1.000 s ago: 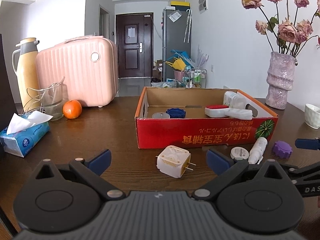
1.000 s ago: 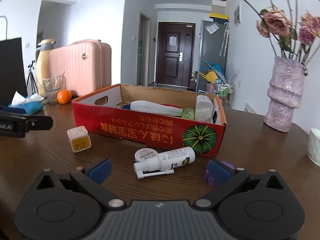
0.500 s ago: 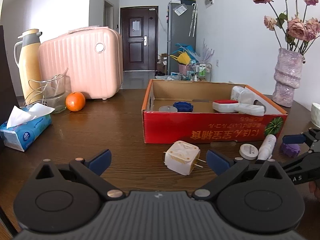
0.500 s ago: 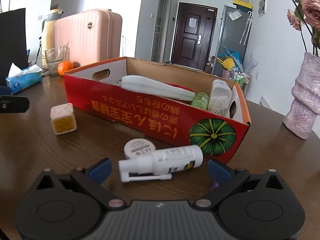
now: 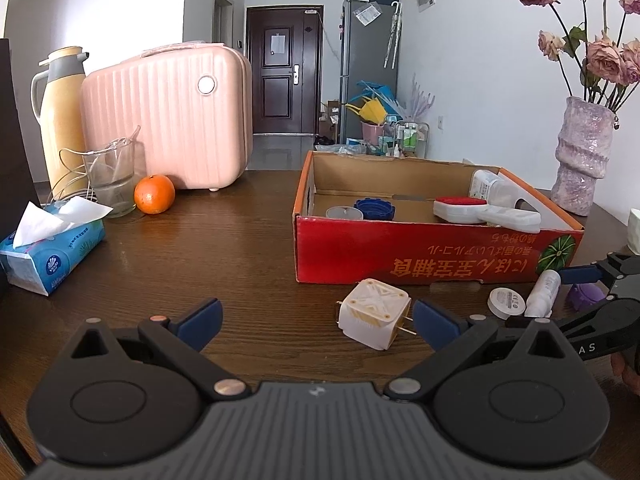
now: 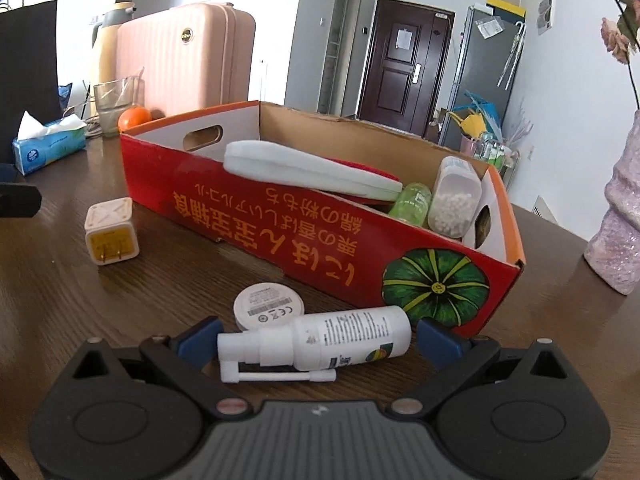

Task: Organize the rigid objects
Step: 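Grasp the white spray bottle with the right tool while the left tool grasps the white plug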

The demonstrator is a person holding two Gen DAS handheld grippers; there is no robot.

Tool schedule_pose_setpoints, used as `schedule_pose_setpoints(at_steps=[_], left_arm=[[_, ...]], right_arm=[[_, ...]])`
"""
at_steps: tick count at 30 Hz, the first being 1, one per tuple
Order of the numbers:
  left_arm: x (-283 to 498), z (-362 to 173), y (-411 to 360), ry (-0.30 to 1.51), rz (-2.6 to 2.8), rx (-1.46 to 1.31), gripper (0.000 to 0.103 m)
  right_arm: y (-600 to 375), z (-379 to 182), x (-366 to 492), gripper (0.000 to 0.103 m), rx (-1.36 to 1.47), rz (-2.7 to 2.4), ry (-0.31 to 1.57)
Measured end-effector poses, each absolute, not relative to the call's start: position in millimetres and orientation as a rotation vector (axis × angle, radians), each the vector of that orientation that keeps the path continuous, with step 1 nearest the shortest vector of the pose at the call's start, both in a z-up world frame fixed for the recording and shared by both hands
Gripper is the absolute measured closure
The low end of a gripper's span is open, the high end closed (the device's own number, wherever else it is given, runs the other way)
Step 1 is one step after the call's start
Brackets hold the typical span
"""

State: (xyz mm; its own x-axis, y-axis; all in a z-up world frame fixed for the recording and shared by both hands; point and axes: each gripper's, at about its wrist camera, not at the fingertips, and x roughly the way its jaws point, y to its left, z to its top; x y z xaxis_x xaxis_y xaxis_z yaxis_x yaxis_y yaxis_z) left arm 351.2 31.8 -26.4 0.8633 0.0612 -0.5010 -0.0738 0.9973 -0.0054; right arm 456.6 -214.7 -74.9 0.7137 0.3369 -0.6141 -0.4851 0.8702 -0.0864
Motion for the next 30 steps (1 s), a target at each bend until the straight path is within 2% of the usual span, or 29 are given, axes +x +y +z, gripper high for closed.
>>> schedule_pose_setpoints(at_steps=[13,30], left_arm=[[353,-27,35,0.529,0.078,-0.038,0.000],[356,-27,46,0.540,0.083,-0.061,0.000]], right_arm=[[-219,-68,440,0.005,-0.224,0.406,0.548],[-235,-48,402,0.005,-0.050,0.281,0.439]])
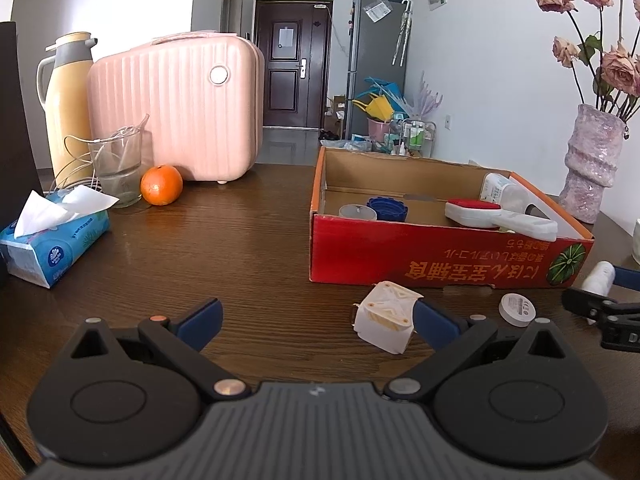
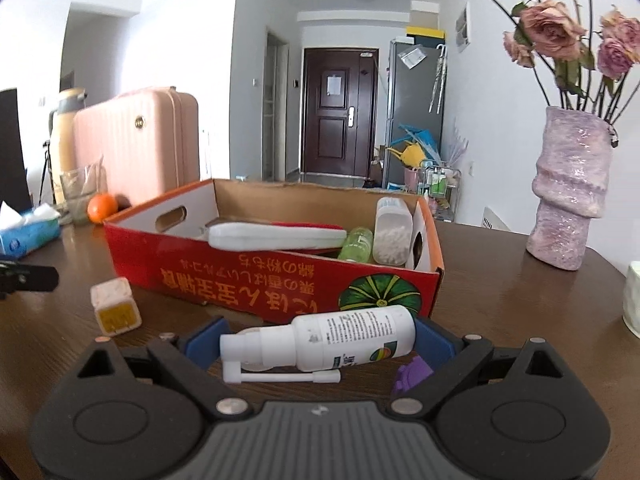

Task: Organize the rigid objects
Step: 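Grasp the white spray bottle with the right tool while the left tool grasps the white plug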

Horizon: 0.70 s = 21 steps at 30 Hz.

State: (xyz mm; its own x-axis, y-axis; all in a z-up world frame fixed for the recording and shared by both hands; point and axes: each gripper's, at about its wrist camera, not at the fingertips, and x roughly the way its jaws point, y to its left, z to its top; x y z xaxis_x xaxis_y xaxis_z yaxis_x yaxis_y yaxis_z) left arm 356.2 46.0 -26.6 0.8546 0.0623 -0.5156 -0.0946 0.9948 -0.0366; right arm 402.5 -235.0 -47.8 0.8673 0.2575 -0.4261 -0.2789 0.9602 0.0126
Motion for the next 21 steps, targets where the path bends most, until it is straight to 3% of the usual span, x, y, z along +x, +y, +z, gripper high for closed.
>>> schedule_pose_setpoints(at_steps=[21], left_arm=[[373,-36,43,0.600,-0.010,-0.076,0.000]], right_arm=[[-232,-42,375,0.005,0.052,0.205,0.402]])
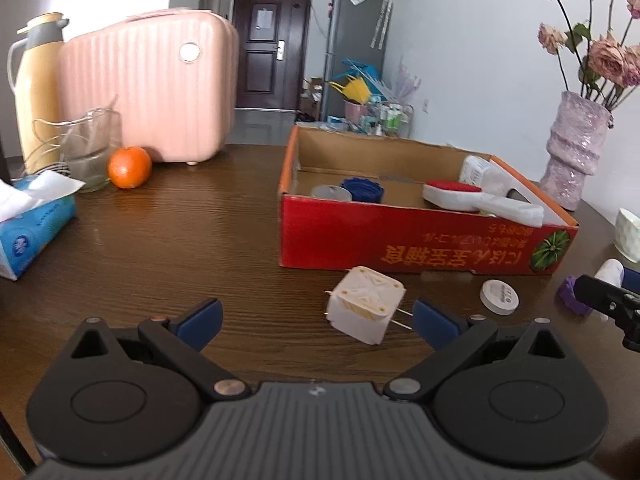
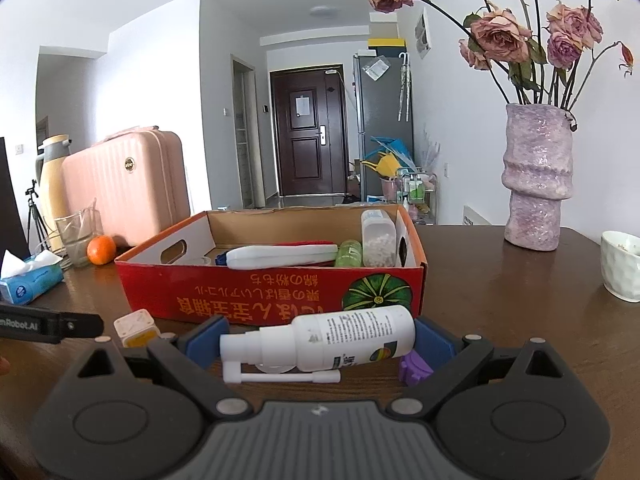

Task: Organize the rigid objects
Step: 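Grasp the white spray bottle with the right tool while the left tool grasps the white plug, then lift the white plug with the left tool while the right tool lifts the spray bottle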

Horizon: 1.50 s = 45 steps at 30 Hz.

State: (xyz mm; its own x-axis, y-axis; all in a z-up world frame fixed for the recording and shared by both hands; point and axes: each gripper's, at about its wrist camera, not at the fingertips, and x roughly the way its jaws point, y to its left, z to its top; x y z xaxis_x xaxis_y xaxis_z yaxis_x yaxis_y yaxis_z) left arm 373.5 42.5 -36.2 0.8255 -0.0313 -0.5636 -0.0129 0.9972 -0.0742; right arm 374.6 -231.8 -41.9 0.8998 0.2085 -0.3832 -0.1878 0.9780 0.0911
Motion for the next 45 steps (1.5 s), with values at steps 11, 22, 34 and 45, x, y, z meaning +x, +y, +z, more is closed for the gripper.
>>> schedule_pose_setpoints(at_steps=[11,22,34,45], left_arm=[[410,-53,22,0.680,-0.068,-0.004,0.000],[429,-69,7,0.718,-0.043,0.059,0.000],[424,-68,8,0.690,-0.112,0.040,0.033],[411,-60,9,0.638,-0.052,0.028,0.033]], right_arm=[[-232,-46,377,0.005,0.064,0.155,0.418],[-230,-49,380,0.005,0.059,0.156,0.431],[-229,-47,377,0.005,0.047,0.161,0.419],[-227,-46,376,0.005,0.039,0.169,0.405]])
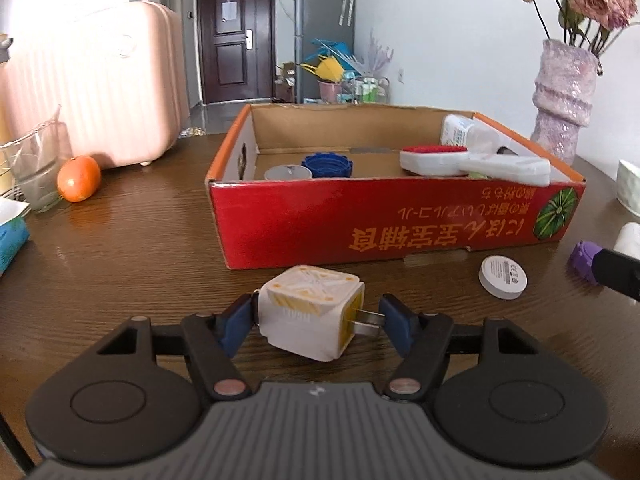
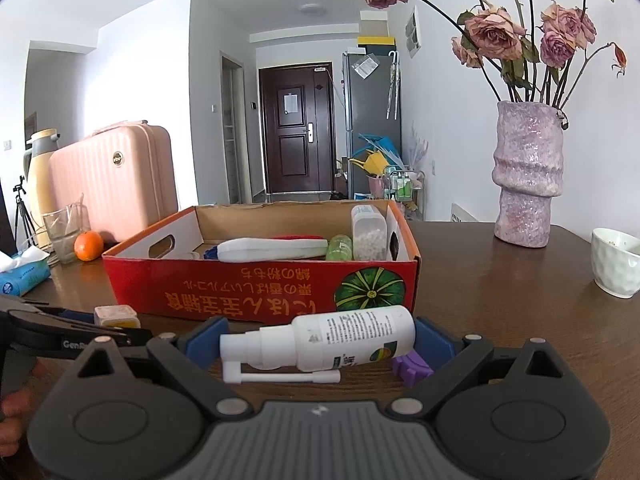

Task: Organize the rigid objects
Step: 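Lift the white plug with the left tool while the right tool lifts the spray bottle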

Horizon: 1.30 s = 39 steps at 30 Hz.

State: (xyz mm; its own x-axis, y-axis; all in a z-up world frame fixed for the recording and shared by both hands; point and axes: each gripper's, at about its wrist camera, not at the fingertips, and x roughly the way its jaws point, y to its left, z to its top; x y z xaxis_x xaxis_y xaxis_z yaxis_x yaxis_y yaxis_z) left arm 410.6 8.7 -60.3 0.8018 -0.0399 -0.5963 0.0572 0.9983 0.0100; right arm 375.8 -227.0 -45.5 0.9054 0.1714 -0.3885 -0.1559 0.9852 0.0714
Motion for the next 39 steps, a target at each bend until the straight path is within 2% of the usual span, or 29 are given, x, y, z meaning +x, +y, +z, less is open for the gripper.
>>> schedule_pose_setpoints(at_steps=[39], left_arm=[[336,-1,-2,0.415,-0.019,-0.059,0.034]], right_arm=[[-223,-21,348,0.005,0.087,0.252,0.290]])
